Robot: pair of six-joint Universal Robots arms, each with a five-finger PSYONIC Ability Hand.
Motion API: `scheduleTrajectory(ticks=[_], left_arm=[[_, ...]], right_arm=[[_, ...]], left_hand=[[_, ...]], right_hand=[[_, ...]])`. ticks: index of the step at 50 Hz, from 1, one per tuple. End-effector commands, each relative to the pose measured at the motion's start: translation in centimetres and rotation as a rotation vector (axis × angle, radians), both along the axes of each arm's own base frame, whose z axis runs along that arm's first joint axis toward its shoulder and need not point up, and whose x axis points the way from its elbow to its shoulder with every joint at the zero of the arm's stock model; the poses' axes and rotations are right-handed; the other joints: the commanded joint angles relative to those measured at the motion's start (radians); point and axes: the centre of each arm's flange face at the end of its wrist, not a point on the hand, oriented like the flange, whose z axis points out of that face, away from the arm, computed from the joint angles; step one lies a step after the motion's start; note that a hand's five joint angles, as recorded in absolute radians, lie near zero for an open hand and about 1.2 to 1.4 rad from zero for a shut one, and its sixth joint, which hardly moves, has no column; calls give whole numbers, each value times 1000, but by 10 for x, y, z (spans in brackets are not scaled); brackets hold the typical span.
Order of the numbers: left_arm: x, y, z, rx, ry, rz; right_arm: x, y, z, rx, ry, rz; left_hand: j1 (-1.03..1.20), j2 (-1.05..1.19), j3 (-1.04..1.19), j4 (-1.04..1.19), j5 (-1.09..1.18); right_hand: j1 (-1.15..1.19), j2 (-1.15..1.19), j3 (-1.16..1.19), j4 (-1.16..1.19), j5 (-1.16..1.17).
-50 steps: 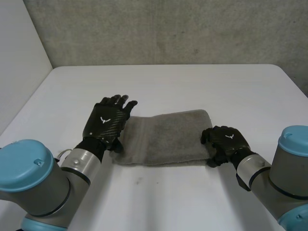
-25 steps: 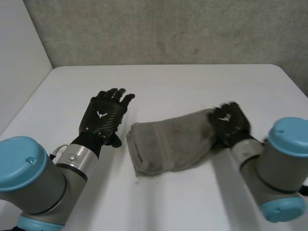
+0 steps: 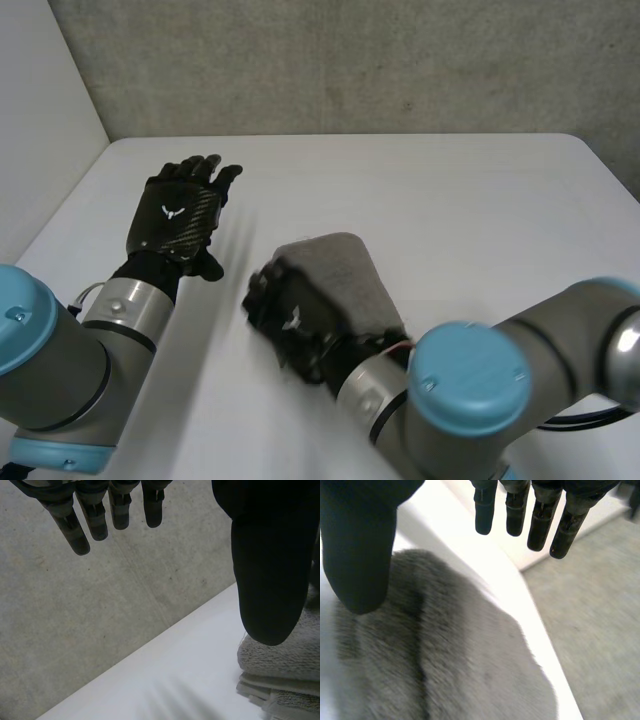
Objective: Fold the laundry
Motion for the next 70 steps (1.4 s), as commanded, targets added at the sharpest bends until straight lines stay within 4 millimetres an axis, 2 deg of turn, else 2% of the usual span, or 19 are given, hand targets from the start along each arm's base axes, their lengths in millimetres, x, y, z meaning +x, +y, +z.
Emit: scheduleTrajectory(ticks=[1, 5, 11, 18, 30, 40, 43, 45, 46, 48, 49, 50, 51, 52, 54, 55, 57, 60, 70], left_arm=[[-6, 0, 8, 10, 46, -23], [-14, 2, 13, 57, 78, -48], [-43, 7, 12, 261, 157, -123], [-79, 5, -23, 469, 158, -163], [-61, 9, -70, 578, 30, -35], [-59, 12, -69, 482, -148, -64], [-62, 12, -54, 435, -147, -77], [-64, 12, -26, 370, -103, -87], [-64, 12, -26, 370, -102, -87], [-64, 13, -5, 323, -73, -91], [-64, 13, 16, 274, -42, -93], [-61, 13, 40, 220, -3, -89], [-61, 13, 40, 220, -3, -89], [-57, 13, 65, 162, 38, -83], [-45, 16, 113, 56, 101, -67], [-44, 16, 114, 55, 102, -67], [-22, 18, 147, 22, 117, -22], [-4, 18, 166, 51, 110, 25], [10, 23, 170, 153, 129, 58]], right_arm=[[-32, -43, 63, 242, -366, -174], [-64, -75, 82, 488, -531, -295], [-75, -92, 82, 680, -564, -353], [-76, -112, 42, 763, -424, -445], [-55, -113, -3, 702, -220, -396], [-45, -112, -7, 595, -131, -367], [-42, -112, 9, 583, -160, -357], [-43, -111, 43, 563, -226, -355], [-43, -111, 44, 563, -226, -355], [-50, -114, 83, 525, -332, -384], [-50, -114, 83, 525, -333, -384], [-57, -113, 109, 488, -401, -405], [-65, -115, 130, 450, -459, -430], [-65, -115, 130, 450, -460, -430], [-92, -120, 175, 351, -580, -498], [-92, -120, 176, 351, -580, -498], [-110, -111, 212, 268, -653, -526], [-122, -100, 229, 235, -662, -558], [-133, -86, 235, 249, -619, -608]], left_hand=[[3, 22, 20, 20, -20], [18, 37, 35, 35, -5], [15, 34, 32, 32, -8], [15, 34, 32, 32, -8], [6, 25, 23, 23, -17], [0, 19, 17, 17, -22], [3, 22, 20, 20, -19], [0, 19, 17, 17, -22], [0, 19, 17, 17, -22], [0, 19, 17, 17, -22], [0, 19, 17, 17, -22], [0, 19, 17, 17, -22], [0, 19, 17, 17, -22], [0, 19, 17, 17, -22], [38, 57, 55, 55, 15], [39, 58, 56, 55, 16], [127, 146, 144, 143, 104], [74, 93, 91, 91, 51], [-9, 10, 8, 8, -32]], right_hand=[[-43, -75, -51, -61, -51], [-43, -75, -51, -61, -51], [-49, -81, -57, -67, -57], [-61, -93, -69, -78, -69], [-74, -106, -82, -92, -82], [-74, -106, -82, -92, -82], [-74, -106, -82, -92, -82], [-74, -106, -82, -92, -82], [-74, -106, -82, -92, -82], [-74, -106, -82, -92, -82], [-74, -106, -82, -92, -82], [-74, -106, -82, -92, -82], [-74, -106, -82, -92, -82], [-74, -106, -82, -92, -82], [-74, -106, -82, -92, -82], [-74, -106, -82, -92, -82], [-74, -106, -82, -92, -82], [-74, -106, -82, -92, -82], [-74, -106, -82, -92, -82]])
